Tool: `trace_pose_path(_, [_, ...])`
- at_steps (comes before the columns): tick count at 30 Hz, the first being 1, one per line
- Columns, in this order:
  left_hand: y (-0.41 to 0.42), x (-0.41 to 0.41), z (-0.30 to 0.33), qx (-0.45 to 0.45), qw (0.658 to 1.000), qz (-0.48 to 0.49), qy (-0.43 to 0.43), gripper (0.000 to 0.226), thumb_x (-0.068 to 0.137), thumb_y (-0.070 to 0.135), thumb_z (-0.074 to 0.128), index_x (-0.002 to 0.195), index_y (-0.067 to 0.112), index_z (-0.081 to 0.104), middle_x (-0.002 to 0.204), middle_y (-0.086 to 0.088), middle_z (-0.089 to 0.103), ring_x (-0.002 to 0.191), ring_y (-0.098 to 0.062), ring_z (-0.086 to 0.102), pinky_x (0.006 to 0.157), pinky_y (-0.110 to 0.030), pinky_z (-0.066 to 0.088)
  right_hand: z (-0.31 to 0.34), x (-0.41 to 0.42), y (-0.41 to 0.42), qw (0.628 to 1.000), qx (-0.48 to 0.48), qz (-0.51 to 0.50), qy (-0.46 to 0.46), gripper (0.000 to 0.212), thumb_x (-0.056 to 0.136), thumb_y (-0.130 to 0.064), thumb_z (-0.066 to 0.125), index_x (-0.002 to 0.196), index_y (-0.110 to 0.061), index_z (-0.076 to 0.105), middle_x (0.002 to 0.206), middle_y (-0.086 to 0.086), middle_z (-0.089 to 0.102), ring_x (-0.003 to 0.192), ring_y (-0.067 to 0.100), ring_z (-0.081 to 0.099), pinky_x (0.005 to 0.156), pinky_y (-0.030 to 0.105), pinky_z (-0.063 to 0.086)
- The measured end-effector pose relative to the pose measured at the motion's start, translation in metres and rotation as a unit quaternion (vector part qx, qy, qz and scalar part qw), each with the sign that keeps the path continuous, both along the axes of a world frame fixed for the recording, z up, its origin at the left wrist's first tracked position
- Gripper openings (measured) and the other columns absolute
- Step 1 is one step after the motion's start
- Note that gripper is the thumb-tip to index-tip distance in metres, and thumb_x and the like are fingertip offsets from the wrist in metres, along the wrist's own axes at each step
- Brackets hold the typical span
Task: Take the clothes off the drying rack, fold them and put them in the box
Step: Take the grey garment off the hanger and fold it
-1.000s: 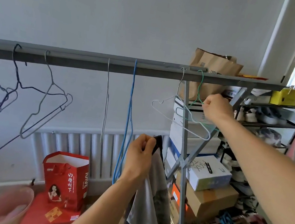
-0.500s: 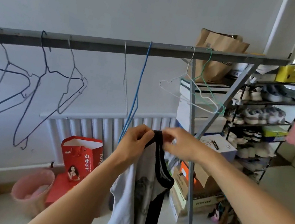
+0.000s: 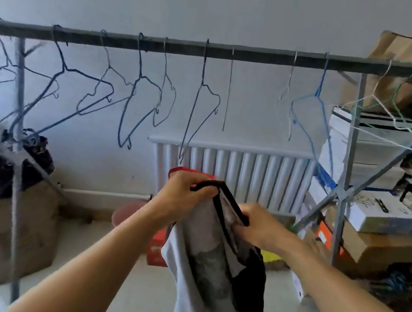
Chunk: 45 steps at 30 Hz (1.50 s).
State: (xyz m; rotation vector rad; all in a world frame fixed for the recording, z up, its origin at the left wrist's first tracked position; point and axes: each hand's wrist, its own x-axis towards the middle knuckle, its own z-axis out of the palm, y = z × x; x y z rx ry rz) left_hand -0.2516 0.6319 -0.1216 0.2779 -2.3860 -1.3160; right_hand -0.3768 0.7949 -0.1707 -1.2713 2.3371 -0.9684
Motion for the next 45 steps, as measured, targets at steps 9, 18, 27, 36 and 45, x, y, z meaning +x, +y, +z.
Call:
trace_pose_path(9, [-0.133,0.18,0.002,-0.099,0.982,0.155,-0.041,0.01,0.092,0.021,0.065,0.084,0.019,0.069,0.072,0.005,0.065,0.068,-0.01,0.058,0.068,-0.029,0.046,0.012,0.08,-0.095,0.999,0.042,0.022,0.006,0.016,0.08,-0.009,0.07,0.075,-0.023,0.065,0.079,-0.005,0.067,0.076,0.011,0.061,0.067,0.025,0.046])
trace_pose_path(18, [-0.179,0.314,0.008,0.055,0.983,0.128,-0.12,0.027,0.076,0.022,0.079,0.069,0.017,0.053,0.068,-0.004,0.044,0.065,-0.015,0.04,0.057,-0.024,0.03,0.062,0.15,-0.192,0.992,-0.008,0.097,-0.078,0.003,0.086,-0.012,0.072,0.086,-0.011,0.074,0.078,0.004,0.071,0.071,0.013,0.061,0.064,0.022,0.047])
trace_pose_path(27, [-0.179,0.352,0.007,0.198,0.961,0.14,-0.132,0.05,0.067,0.02,0.083,0.109,-0.003,0.069,0.1,-0.022,0.066,0.091,-0.03,0.06,0.082,-0.035,0.051,0.068,0.19,-0.252,0.98,-0.141,0.13,-0.06,0.034,0.091,-0.003,0.053,0.075,-0.025,0.073,0.079,-0.009,0.072,0.077,0.001,0.066,0.074,0.016,0.048])
trace_pose_path(36, [-0.189,0.367,0.016,0.232,0.953,0.191,0.022,0.055,0.071,0.033,0.082,0.119,0.01,0.069,0.126,-0.017,0.065,0.107,-0.023,0.064,0.09,-0.036,0.057,0.084,0.196,-0.267,0.917,-0.143,0.248,-0.277,0.022,0.068,-0.026,0.044,0.073,-0.008,0.057,0.069,0.006,0.055,0.069,0.02,0.049,0.064,0.031,0.038])
trace_pose_path(45, [-0.194,0.369,0.031,0.145,0.948,0.276,0.071,0.021,0.096,0.021,0.053,0.103,0.007,0.067,0.093,-0.002,0.07,0.085,-0.011,0.066,0.073,-0.025,0.056,0.097,0.179,-0.273,0.836,0.01,0.414,-0.36,0.033,0.065,-0.026,0.061,0.091,-0.006,0.057,0.082,0.008,0.061,0.072,0.017,0.057,0.062,0.021,0.048])
